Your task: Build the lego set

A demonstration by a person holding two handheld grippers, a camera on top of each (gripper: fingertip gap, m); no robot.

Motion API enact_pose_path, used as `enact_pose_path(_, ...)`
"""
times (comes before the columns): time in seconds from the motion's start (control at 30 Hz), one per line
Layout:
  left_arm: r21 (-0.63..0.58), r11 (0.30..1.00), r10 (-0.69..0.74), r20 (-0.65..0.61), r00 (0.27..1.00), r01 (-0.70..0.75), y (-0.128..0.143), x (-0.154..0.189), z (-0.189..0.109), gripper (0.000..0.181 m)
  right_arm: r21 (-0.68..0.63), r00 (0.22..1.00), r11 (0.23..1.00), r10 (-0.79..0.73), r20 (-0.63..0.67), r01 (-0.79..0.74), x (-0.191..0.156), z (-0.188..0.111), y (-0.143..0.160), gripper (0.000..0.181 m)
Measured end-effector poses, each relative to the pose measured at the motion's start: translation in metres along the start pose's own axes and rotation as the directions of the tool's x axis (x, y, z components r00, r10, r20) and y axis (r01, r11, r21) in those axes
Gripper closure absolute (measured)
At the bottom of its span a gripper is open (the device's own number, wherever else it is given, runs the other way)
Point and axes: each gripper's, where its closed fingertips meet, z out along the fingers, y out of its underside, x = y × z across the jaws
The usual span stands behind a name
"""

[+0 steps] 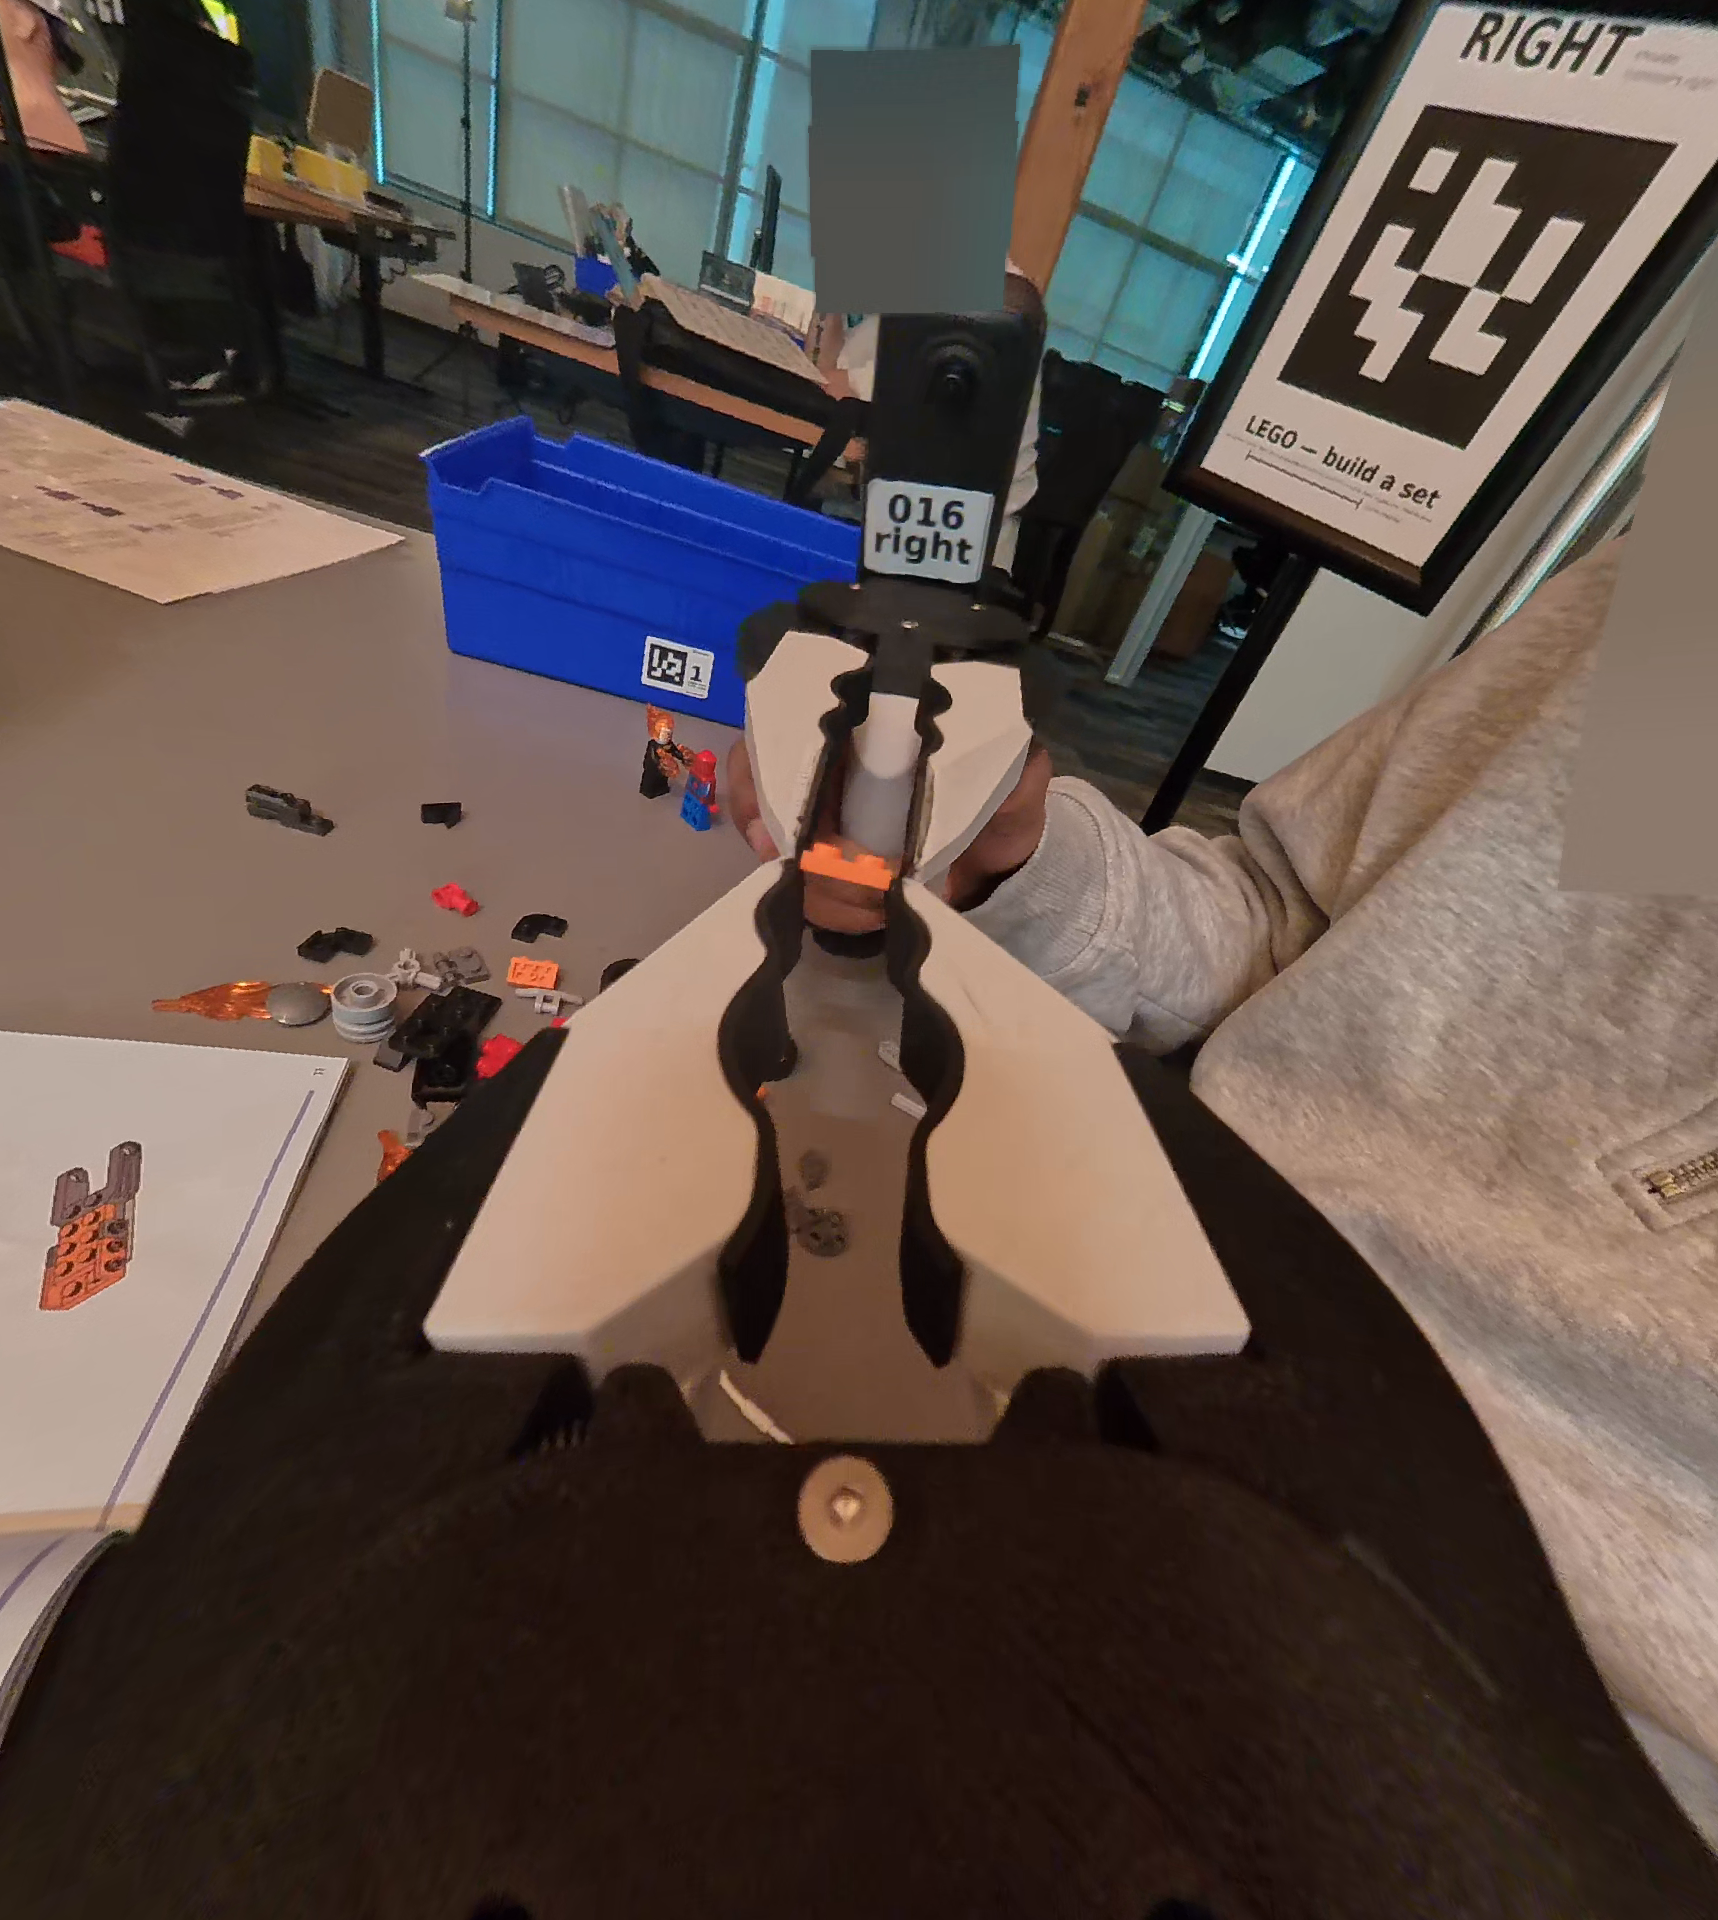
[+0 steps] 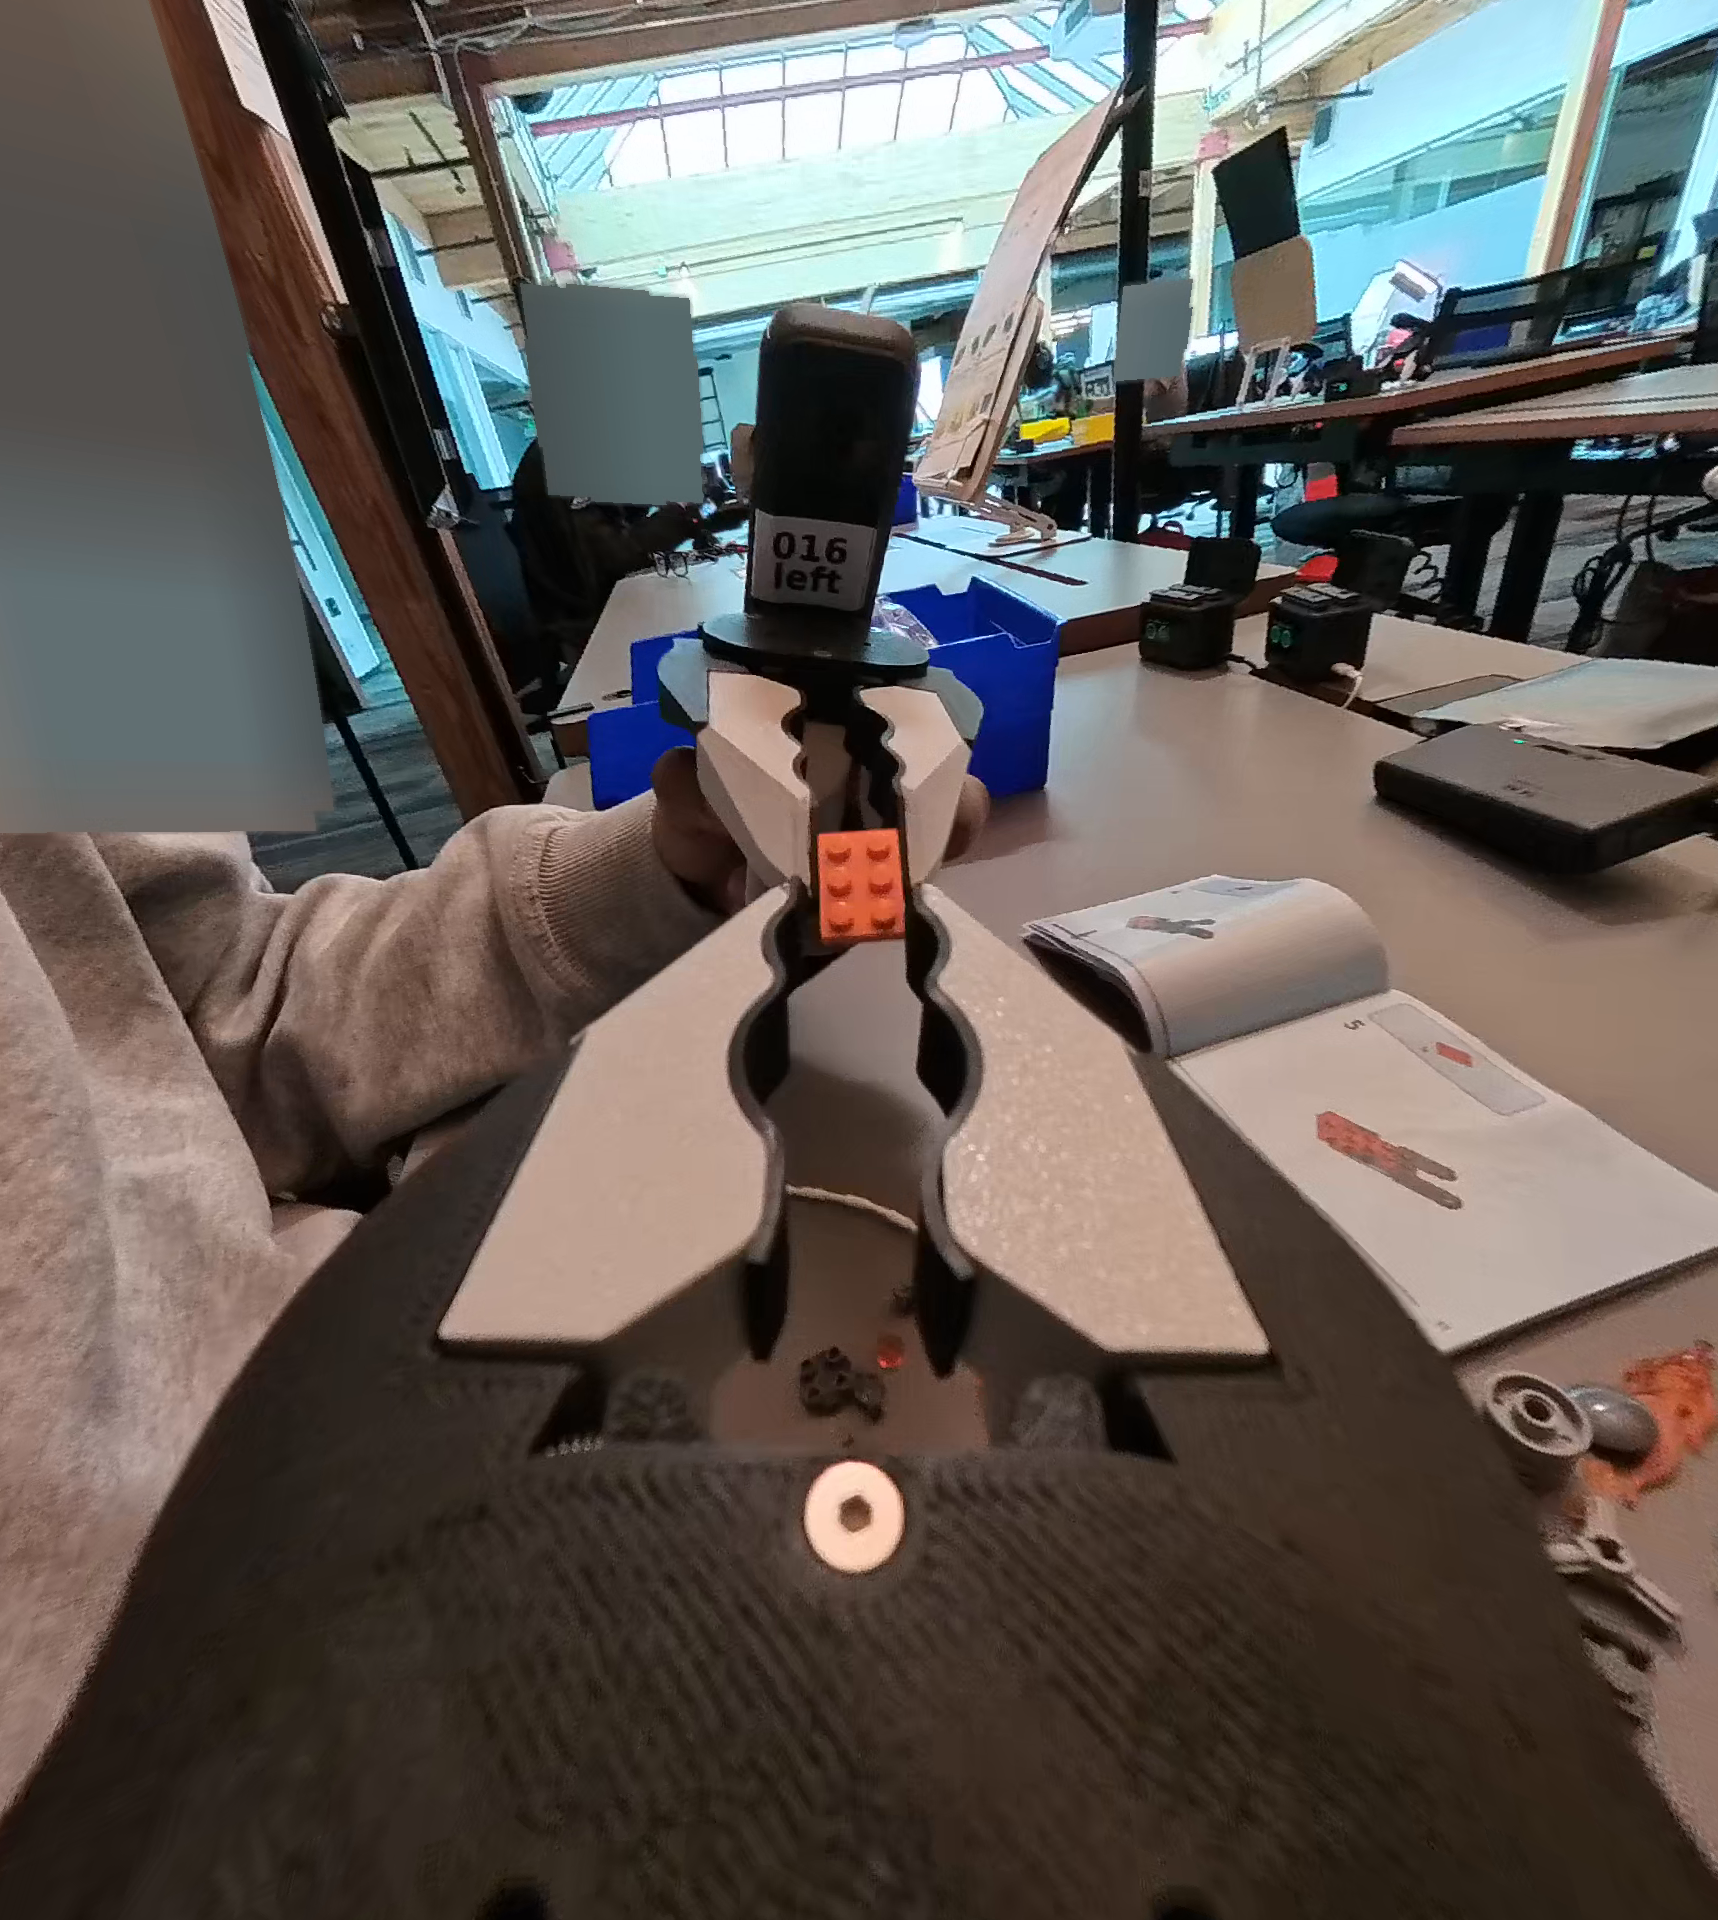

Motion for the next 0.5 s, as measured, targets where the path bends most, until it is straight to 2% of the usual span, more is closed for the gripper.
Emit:
enact_pose_path(0.37, 0.001, 1.000, -0.021, -0.028, 0.999, 0.021, -0.0001, 0.0035, 0.0012, 0.167, -0.016, 1.000, 1.000, -0.012, 0.013, 0.012, -0.0019, -0.0007, 0.0004, 0.167)
enact_pose_path(0.5, -0.011, 0.999, -0.032, 0.032, 0.999, 0.032, 0.0031, -0.0058, 0.0028, 0.146, 0.002, 0.999, 0.999, -0.043, -0.011, 0.043, 0.0012, -0.0061, -0.0049, 0.167)
